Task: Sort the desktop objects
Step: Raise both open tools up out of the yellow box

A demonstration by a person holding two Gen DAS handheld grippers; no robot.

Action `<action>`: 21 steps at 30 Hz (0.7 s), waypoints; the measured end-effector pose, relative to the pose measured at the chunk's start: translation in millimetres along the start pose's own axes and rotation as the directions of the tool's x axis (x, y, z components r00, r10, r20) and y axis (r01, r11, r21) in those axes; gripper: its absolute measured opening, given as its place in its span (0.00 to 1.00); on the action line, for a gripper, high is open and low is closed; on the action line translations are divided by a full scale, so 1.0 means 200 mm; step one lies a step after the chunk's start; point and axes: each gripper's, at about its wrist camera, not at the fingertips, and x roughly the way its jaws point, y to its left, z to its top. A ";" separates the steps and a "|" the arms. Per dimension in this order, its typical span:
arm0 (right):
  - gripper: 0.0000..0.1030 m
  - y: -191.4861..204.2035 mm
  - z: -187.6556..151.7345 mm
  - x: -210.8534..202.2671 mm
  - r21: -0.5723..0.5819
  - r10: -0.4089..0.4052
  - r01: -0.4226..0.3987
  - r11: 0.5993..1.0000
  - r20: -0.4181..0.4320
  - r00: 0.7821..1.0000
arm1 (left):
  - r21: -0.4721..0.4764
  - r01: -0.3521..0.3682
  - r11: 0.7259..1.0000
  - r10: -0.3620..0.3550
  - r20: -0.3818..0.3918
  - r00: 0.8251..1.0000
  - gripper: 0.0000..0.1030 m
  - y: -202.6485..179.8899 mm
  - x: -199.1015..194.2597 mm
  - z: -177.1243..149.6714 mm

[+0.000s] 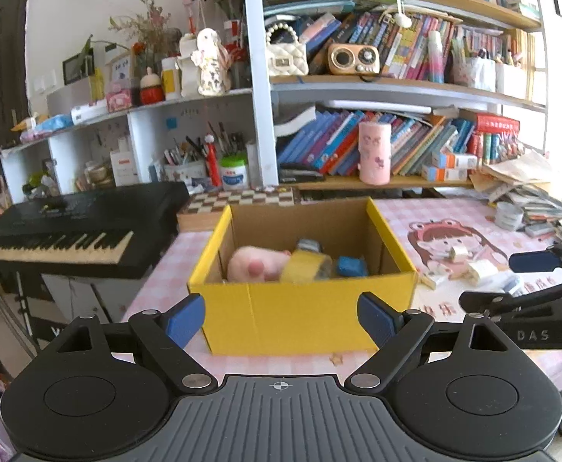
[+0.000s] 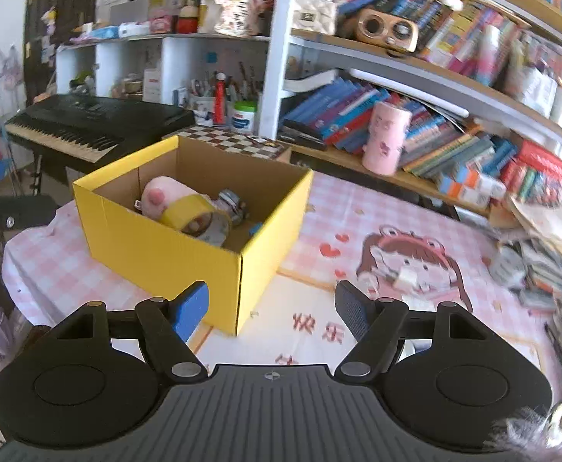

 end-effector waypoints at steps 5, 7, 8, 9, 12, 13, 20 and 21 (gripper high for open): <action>0.68 -0.02 -0.10 -0.10 0.075 -0.025 0.025 0.997 0.005 1.000 | -0.006 0.006 1.000 -0.006 -0.019 1.000 0.86 -0.04 -0.04 -0.07; 0.69 -0.02 -0.14 -0.14 0.095 -0.038 0.038 0.995 0.005 0.999 | -0.004 0.008 1.000 -0.008 -0.027 1.000 0.86 -0.05 -0.05 -0.09; 0.69 -0.02 -0.15 -0.16 0.105 -0.044 0.044 0.993 0.002 0.999 | 0.000 0.010 1.000 -0.010 -0.031 0.999 0.86 -0.06 -0.05 -0.10; 0.69 -0.02 -0.17 -0.17 0.116 -0.051 0.050 0.992 -0.002 0.999 | 0.003 0.013 1.000 -0.013 -0.037 0.999 0.86 -0.07 -0.06 -0.11; 0.69 -0.03 -0.23 -0.21 0.145 -0.069 0.070 0.987 -0.016 0.998 | 0.007 0.027 1.000 -0.027 -0.047 0.999 0.86 -0.09 -0.07 -0.14; 0.69 -0.03 -0.24 -0.21 0.152 -0.073 0.076 0.986 -0.022 0.997 | 0.008 0.032 0.999 -0.032 -0.049 0.998 0.86 -0.10 -0.07 -0.15; 0.69 -0.06 -0.36 -0.28 0.204 -0.124 0.133 0.970 -0.055 0.991 | 0.033 0.073 0.997 -0.070 -0.078 0.995 0.86 -0.16 -0.08 -0.20; 0.69 -0.06 -0.37 -0.29 0.215 -0.134 0.144 0.966 -0.059 0.989 | 0.034 0.077 0.996 -0.074 -0.083 0.994 0.86 -0.17 -0.08 -0.21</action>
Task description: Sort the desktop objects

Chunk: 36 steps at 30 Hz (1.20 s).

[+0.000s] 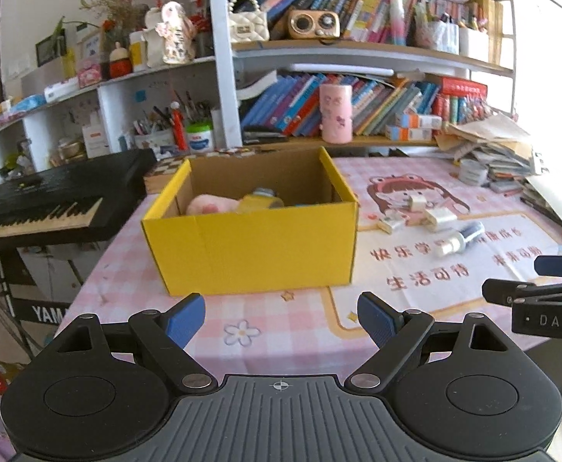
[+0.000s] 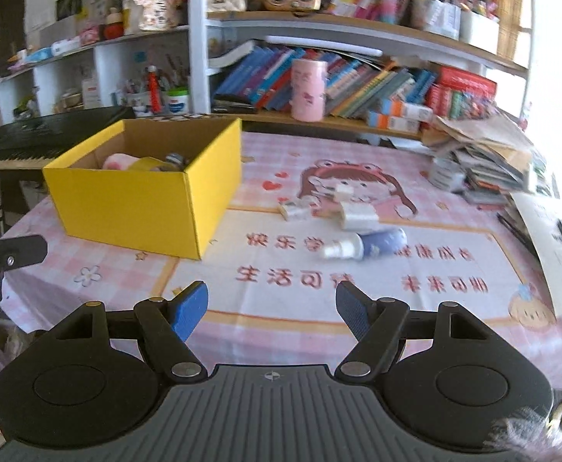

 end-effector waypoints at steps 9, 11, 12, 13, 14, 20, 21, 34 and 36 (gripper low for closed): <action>0.70 -0.01 -0.14 -0.06 0.050 -0.085 0.087 0.995 -0.031 0.996 | 0.004 0.046 0.999 -0.046 -0.042 0.998 0.86 -0.05 0.01 -0.06; 0.70 -0.02 -0.16 -0.07 0.061 -0.100 0.102 0.993 -0.041 0.994 | 0.014 0.055 0.998 -0.055 -0.042 0.998 0.87 -0.06 0.02 -0.06; 0.70 -0.02 -0.17 -0.07 0.066 -0.107 0.110 0.992 -0.045 0.993 | 0.017 0.060 0.998 -0.060 -0.042 0.997 0.87 -0.07 0.02 -0.06; 0.70 -0.03 -0.17 -0.07 0.074 -0.114 0.117 0.990 -0.049 0.992 | 0.021 0.066 0.998 -0.065 -0.044 0.997 0.87 -0.07 0.03 -0.05; 0.70 -0.03 -0.18 -0.07 0.081 -0.120 0.124 0.989 -0.052 0.991 | 0.025 0.071 0.997 -0.070 -0.046 0.997 0.87 -0.08 0.04 -0.05; 0.71 -0.09 -0.18 -0.05 0.116 -0.144 0.153 0.982 -0.080 0.986 | 0.045 0.106 0.993 -0.103 -0.061 0.993 0.87 -0.13 0.10 -0.03; 0.71 -0.10 -0.18 -0.04 0.120 -0.147 0.156 0.980 -0.085 0.986 | 0.049 0.112 0.993 -0.109 -0.064 0.992 0.87 -0.14 0.11 -0.03; 0.72 -0.24 -0.14 0.07 0.119 -0.164 0.180 0.977 -0.131 0.978 | 0.098 0.198 0.975 -0.187 -0.108 0.976 0.87 -0.32 0.27 0.03; 0.72 -0.27 -0.14 0.09 0.126 -0.169 0.187 0.974 -0.142 0.975 | 0.101 0.205 0.974 -0.193 -0.117 0.974 0.87 -0.35 0.30 0.04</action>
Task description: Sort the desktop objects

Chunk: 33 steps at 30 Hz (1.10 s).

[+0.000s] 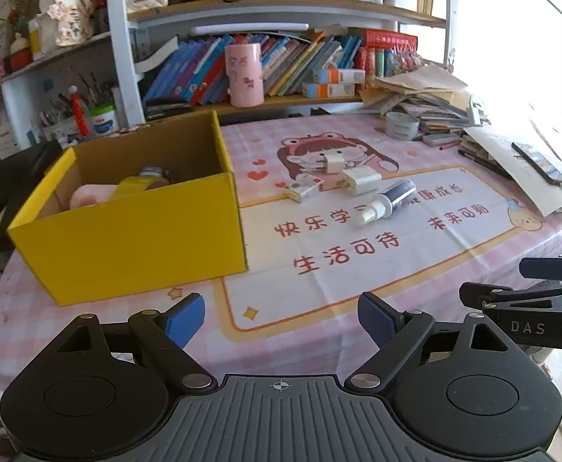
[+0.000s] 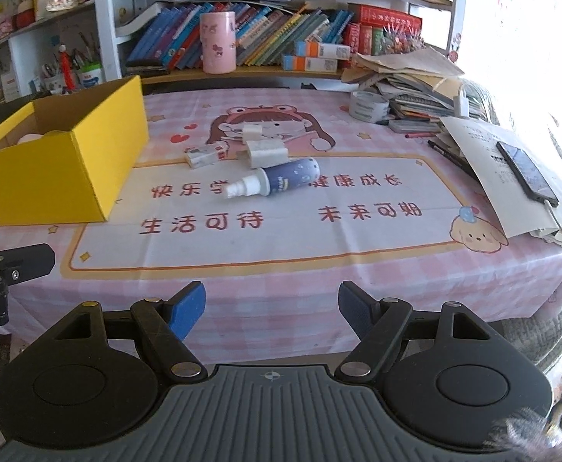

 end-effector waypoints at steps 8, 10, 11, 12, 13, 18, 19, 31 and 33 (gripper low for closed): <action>0.72 -0.11 0.05 0.10 0.027 -0.015 0.016 1.000 -0.031 0.999 | 0.014 0.026 1.000 -0.025 -0.026 0.999 0.87 -0.09 0.13 0.07; 0.72 -0.13 0.08 0.14 0.025 -0.013 0.014 1.000 -0.036 0.999 | 0.020 0.030 0.999 -0.029 -0.031 0.999 0.87 -0.11 0.16 0.09; 0.72 -0.14 0.09 0.15 0.024 -0.012 0.013 1.000 -0.039 0.999 | 0.023 0.032 0.999 -0.031 -0.032 0.999 0.87 -0.13 0.18 0.11; 0.72 -0.16 0.10 0.17 0.024 -0.011 0.012 1.000 -0.043 0.999 | 0.025 0.032 0.999 -0.032 -0.033 0.999 0.87 -0.14 0.19 0.12; 0.72 -0.17 0.12 0.19 0.025 -0.009 0.011 1.000 -0.044 0.999 | 0.026 0.032 0.999 -0.031 -0.033 0.999 0.87 -0.15 0.21 0.14; 0.72 -0.24 0.21 0.29 0.027 0.005 -0.004 1.000 -0.045 0.999 | 0.028 0.025 0.999 -0.024 -0.033 0.999 0.87 -0.20 0.30 0.22; 0.72 -0.26 0.23 0.30 0.027 0.010 -0.008 1.000 -0.044 0.999 | 0.025 0.021 0.999 -0.021 -0.032 0.999 0.87 -0.21 0.32 0.24; 0.72 -0.37 0.43 0.53 -0.022 0.102 -0.104 0.994 -0.057 0.993 | -0.007 -0.052 0.999 0.052 -0.043 0.998 0.87 -0.31 0.45 0.39; 0.72 -0.37 0.46 0.57 -0.027 0.125 -0.127 0.992 -0.060 0.990 | -0.007 -0.069 0.998 0.068 -0.045 0.997 0.87 -0.32 0.47 0.40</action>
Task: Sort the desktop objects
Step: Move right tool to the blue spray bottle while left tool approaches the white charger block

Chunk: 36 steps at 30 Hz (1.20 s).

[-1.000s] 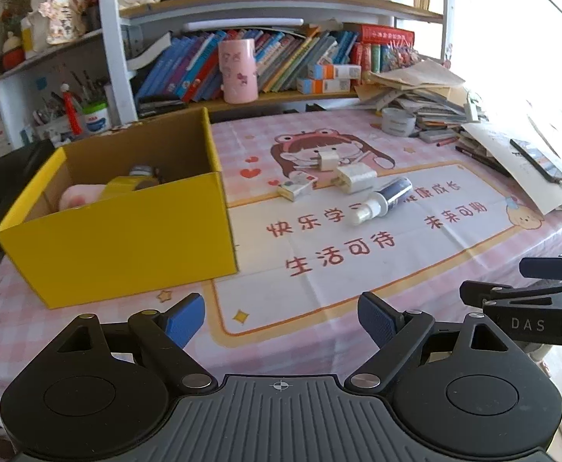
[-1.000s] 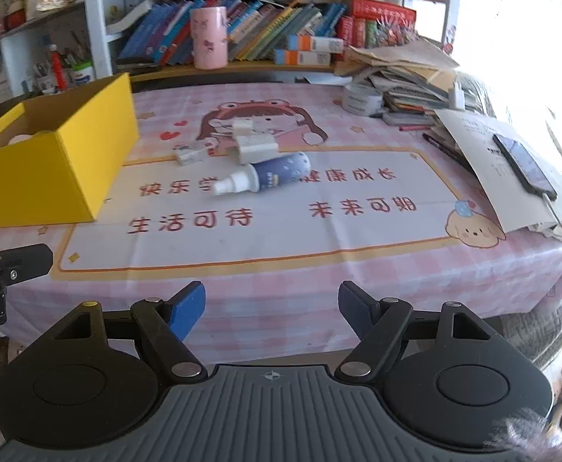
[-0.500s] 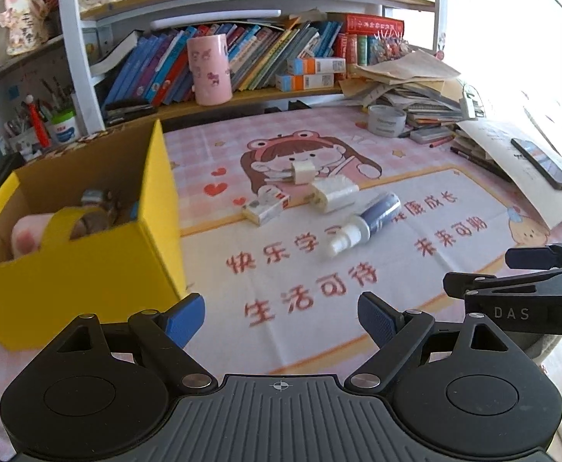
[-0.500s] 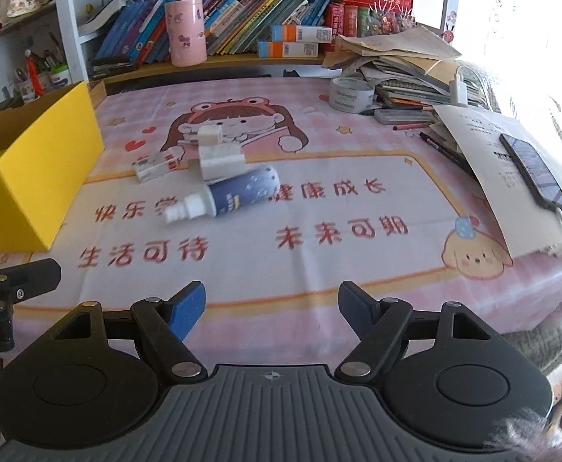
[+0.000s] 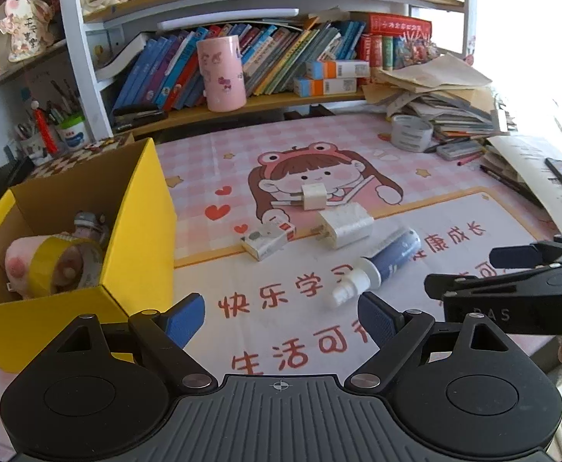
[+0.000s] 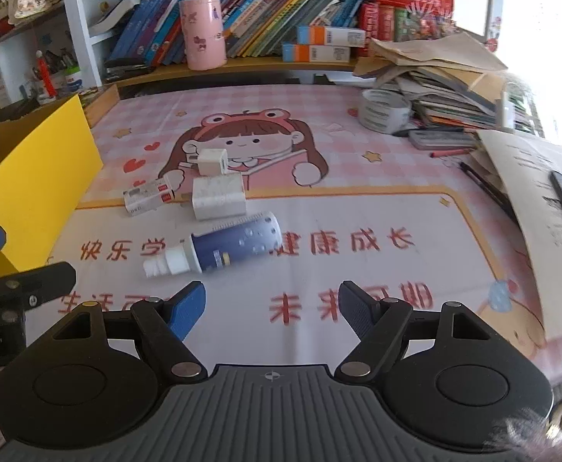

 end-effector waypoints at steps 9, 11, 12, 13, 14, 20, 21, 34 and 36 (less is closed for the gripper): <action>0.72 -0.02 0.11 0.14 -0.044 0.078 -0.078 0.996 -0.009 0.997 | 0.012 -0.029 1.000 0.029 -0.038 0.999 0.87 -0.06 0.10 0.04; 0.72 -0.04 0.12 0.16 -0.052 0.086 -0.087 0.995 -0.015 0.996 | 0.021 -0.009 1.000 0.010 -0.050 0.999 0.87 -0.09 0.14 0.05; 0.72 -0.05 0.13 0.17 -0.055 0.090 -0.091 0.994 -0.018 0.996 | 0.029 0.004 1.000 -0.002 -0.056 0.998 0.87 -0.11 0.15 0.06; 0.72 -0.06 0.13 0.18 -0.055 0.092 -0.094 0.994 -0.021 0.995 | 0.034 0.013 0.999 -0.011 -0.060 0.998 0.87 -0.12 0.17 0.06; 0.72 -0.07 0.14 0.19 -0.054 0.096 -0.097 0.994 -0.025 0.995 | 0.037 0.020 0.999 -0.018 -0.064 0.998 0.87 -0.14 0.19 0.07; 0.70 -0.12 0.20 0.24 -0.007 0.140 -0.141 0.990 -0.062 0.988 | 0.046 -0.003 0.999 0.006 -0.065 0.998 0.86 -0.16 0.22 0.12; 0.70 -0.12 0.21 0.26 0.003 0.154 -0.154 0.988 -0.070 0.986 | 0.042 -0.014 0.999 0.017 -0.066 0.998 0.86 -0.15 0.22 0.13; 0.69 -0.10 0.28 0.44 0.262 0.250 -0.191 0.946 -0.216 0.944 | 0.017 -0.093 0.996 0.094 -0.090 0.991 0.86 -0.08 0.19 0.12; 0.69 -0.11 0.30 0.45 0.280 0.243 -0.180 0.943 -0.208 0.947 | 0.022 -0.090 0.996 0.092 -0.089 0.992 0.87 -0.08 0.20 0.13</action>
